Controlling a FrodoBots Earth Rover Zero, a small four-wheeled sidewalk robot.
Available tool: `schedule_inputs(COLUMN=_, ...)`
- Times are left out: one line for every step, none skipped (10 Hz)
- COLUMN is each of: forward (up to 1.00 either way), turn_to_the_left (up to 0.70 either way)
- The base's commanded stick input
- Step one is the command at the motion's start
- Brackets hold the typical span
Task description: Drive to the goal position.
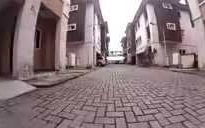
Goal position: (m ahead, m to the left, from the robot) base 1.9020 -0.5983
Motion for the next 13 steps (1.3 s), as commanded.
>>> schedule_inputs(forward=0.70, turn_to_the_left=0.00)
schedule_inputs(forward=0.70, turn_to_the_left=0.00)
schedule_inputs(forward=0.70, turn_to_the_left=0.00)
schedule_inputs(forward=0.70, turn_to_the_left=0.00)
schedule_inputs(forward=0.70, turn_to_the_left=0.00)
schedule_inputs(forward=0.70, turn_to_the_left=0.00)
schedule_inputs(forward=0.70, turn_to_the_left=0.00)
schedule_inputs(forward=0.70, turn_to_the_left=0.00)
schedule_inputs(forward=0.70, turn_to_the_left=0.00)
schedule_inputs(forward=0.70, turn_to_the_left=0.00)
schedule_inputs(forward=0.70, turn_to_the_left=0.00)
schedule_inputs(forward=0.70, turn_to_the_left=0.00)
schedule_inputs(forward=0.70, turn_to_the_left=0.00)
